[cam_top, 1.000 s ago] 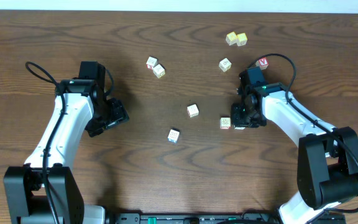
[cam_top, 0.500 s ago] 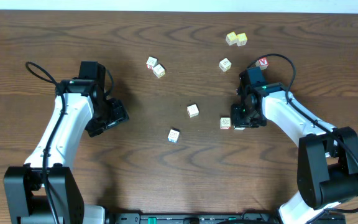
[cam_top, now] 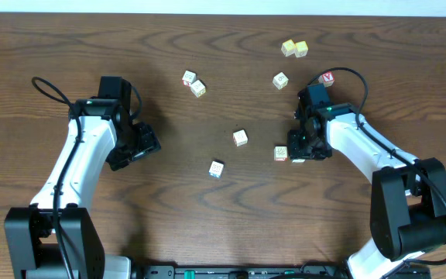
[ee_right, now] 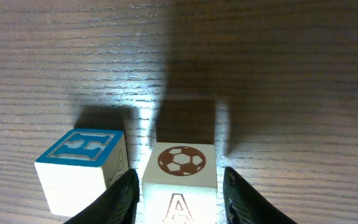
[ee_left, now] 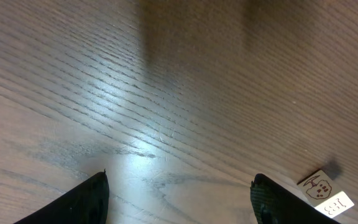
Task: Lift 4 blocks
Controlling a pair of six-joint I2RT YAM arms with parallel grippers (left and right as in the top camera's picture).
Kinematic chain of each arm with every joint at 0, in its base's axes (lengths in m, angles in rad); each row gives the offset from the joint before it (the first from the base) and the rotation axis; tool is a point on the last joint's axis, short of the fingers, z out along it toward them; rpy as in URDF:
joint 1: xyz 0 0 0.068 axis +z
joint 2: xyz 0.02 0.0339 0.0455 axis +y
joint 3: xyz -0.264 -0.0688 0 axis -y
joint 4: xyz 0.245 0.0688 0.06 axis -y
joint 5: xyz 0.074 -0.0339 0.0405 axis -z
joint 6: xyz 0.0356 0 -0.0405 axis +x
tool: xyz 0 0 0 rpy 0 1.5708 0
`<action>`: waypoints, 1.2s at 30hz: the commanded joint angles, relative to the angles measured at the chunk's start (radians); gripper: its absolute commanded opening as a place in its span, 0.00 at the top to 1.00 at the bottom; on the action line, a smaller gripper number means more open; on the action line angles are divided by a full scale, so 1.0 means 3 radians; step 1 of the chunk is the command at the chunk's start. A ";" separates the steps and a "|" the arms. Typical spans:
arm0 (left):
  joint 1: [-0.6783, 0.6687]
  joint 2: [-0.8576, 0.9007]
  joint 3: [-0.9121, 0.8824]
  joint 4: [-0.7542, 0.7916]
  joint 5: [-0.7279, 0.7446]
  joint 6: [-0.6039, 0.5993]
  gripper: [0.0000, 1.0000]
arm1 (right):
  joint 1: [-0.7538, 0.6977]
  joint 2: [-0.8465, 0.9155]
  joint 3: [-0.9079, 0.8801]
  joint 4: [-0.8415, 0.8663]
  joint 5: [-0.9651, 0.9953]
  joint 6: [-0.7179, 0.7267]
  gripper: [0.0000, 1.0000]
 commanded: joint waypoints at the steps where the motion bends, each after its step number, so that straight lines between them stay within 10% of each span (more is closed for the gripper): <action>1: 0.0008 0.0006 0.0003 0.0000 -0.0018 -0.0005 0.27 | 0.0014 -0.0029 0.0029 0.0004 -0.0019 -0.0015 0.57; 19: 0.0008 0.0006 0.0003 0.0011 -0.0018 -0.0006 0.27 | -0.0048 -0.0029 0.0993 -0.0632 0.0170 -0.0174 0.40; 36: 0.0008 0.0006 0.0003 -0.0027 -0.0018 -0.0005 0.27 | 0.1073 0.0524 0.1073 0.0287 0.0285 -0.0214 0.32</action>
